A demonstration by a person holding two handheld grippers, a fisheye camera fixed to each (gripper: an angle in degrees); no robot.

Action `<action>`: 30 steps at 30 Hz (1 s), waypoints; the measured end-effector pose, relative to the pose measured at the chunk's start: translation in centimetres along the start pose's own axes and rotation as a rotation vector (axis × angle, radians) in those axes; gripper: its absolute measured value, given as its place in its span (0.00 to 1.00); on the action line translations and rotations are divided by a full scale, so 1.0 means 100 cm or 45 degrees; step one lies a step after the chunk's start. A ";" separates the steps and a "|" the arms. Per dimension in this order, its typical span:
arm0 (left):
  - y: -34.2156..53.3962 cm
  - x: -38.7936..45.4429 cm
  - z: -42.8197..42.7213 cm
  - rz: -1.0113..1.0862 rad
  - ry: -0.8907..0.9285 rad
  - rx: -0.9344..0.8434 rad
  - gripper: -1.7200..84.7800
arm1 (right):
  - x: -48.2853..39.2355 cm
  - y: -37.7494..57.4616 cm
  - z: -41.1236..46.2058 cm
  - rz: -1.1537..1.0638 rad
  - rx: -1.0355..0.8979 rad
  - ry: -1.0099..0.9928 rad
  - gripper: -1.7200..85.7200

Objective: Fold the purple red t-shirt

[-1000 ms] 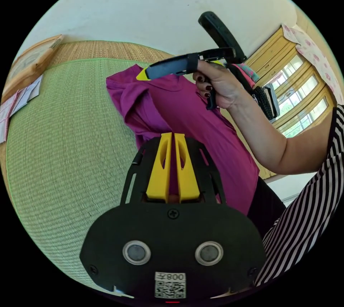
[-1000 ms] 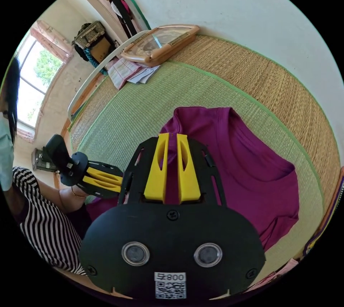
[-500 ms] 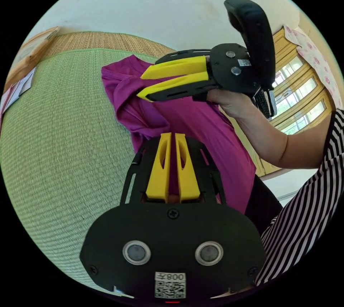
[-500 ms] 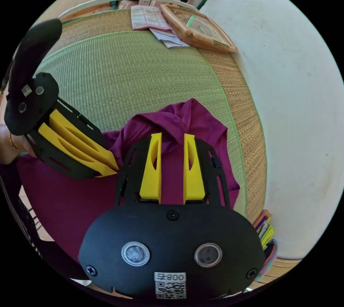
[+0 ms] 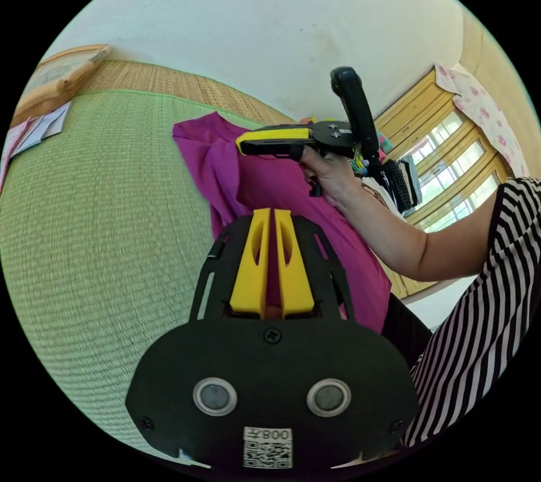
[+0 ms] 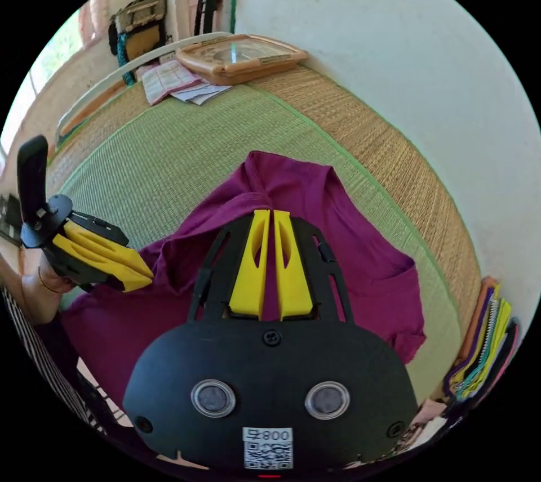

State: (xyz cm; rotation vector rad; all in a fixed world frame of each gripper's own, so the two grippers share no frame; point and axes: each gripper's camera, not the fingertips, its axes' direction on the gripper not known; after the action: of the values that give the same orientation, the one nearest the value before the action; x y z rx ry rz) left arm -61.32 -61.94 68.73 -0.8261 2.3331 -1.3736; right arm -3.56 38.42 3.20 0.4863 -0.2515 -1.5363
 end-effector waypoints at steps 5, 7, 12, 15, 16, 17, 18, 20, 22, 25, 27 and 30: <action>-0.004 -0.006 0.022 -0.055 -0.042 -0.180 0.02 | 0.058 0.006 0.001 0.231 0.000 -0.368 0.05; -0.006 -0.002 0.027 -0.042 -0.088 -0.216 0.02 | 0.070 0.006 -0.001 0.256 -0.010 -0.407 0.05; -0.006 0.002 0.028 -0.035 -0.135 -0.232 0.02 | 0.103 0.006 -0.015 0.301 -0.060 -0.436 0.07; -0.005 0.002 0.028 -0.038 -0.138 -0.230 0.02 | 0.121 0.009 -0.025 0.354 -0.063 -0.452 0.08; -0.005 0.003 0.028 -0.038 -0.138 -0.230 0.02 | 0.124 0.009 -0.027 0.363 -0.062 -0.457 0.08; -0.005 0.004 0.028 -0.036 -0.141 -0.231 0.02 | 0.129 0.009 -0.031 0.376 -0.052 -0.479 0.08; -0.004 0.004 0.028 -0.034 -0.144 -0.232 0.02 | 0.132 0.007 -0.035 0.376 -0.045 -0.491 0.08; -0.003 0.005 0.027 -0.036 -0.140 -0.232 0.02 | 0.134 0.003 -0.037 0.348 -0.072 -0.478 0.08; -0.002 0.004 0.027 -0.041 -0.131 -0.229 0.02 | 0.136 0.000 -0.037 0.313 -0.119 -0.493 0.09; 0.000 0.005 0.025 -0.047 -0.117 -0.223 0.03 | 0.145 -0.002 -0.043 0.284 -0.151 -0.510 0.10; 0.002 0.004 0.024 -0.053 -0.097 -0.216 0.03 | 0.158 0.000 -0.053 0.307 -0.132 -0.531 0.11; 0.005 0.009 0.019 -0.031 -0.078 -0.180 0.05 | 0.173 0.001 -0.066 0.345 -0.058 -0.585 0.11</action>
State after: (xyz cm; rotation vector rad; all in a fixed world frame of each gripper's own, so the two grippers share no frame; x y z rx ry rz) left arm -61.19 -63.66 67.41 -0.9257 2.4020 -1.1862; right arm 0.06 22.22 -5.06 0.0513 -0.6101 -1.3672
